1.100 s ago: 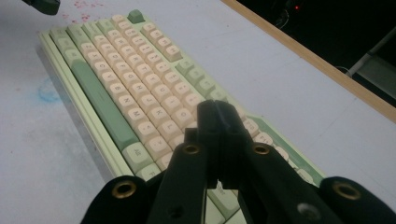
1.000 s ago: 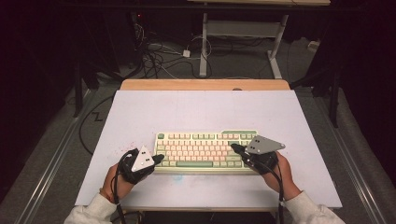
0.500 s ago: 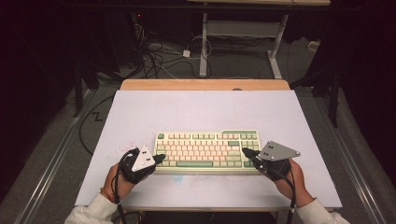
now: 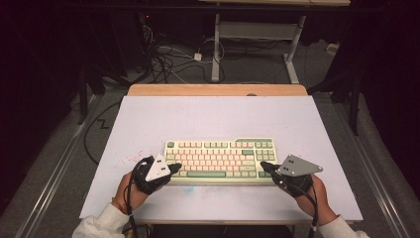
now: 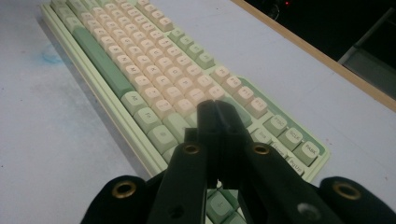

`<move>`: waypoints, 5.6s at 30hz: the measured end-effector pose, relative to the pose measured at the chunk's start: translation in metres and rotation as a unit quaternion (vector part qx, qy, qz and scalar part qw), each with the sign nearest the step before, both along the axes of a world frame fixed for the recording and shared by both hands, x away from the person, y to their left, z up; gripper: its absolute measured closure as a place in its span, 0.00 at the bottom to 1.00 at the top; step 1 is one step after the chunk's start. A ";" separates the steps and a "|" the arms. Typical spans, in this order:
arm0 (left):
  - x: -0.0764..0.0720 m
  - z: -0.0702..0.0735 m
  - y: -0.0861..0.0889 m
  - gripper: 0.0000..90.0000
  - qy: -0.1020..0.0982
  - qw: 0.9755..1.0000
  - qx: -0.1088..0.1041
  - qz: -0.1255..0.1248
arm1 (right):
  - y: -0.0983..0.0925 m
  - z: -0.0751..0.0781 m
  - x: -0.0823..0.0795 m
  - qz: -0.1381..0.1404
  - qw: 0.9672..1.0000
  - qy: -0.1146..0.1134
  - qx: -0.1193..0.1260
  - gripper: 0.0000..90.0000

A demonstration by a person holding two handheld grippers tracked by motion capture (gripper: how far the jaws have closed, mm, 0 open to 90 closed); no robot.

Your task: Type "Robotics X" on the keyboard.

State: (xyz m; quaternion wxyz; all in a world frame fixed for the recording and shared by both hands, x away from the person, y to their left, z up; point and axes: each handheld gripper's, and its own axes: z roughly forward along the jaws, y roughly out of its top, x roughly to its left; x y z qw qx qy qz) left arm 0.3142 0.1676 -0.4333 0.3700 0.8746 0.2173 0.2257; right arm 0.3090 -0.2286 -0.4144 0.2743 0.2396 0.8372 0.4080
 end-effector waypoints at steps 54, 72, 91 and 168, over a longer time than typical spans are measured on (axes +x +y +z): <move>0.037 -0.020 -0.045 0.97 0.049 0.998 0.030 -0.036 | 0.005 -0.008 0.000 0.009 1.000 0.016 -0.017 1.00; 0.035 -0.013 -0.041 0.97 0.031 0.999 0.026 -0.027 | 0.003 -0.006 -0.001 0.009 1.000 0.015 -0.015 1.00; 0.026 -0.011 -0.026 0.97 0.015 0.999 0.020 -0.020 | 0.005 -0.008 -0.001 0.009 1.000 0.012 -0.016 1.00; 0.050 -0.024 -0.020 0.97 0.062 0.998 0.019 0.012 | 0.010 -0.014 0.001 0.018 0.999 0.023 -0.028 1.00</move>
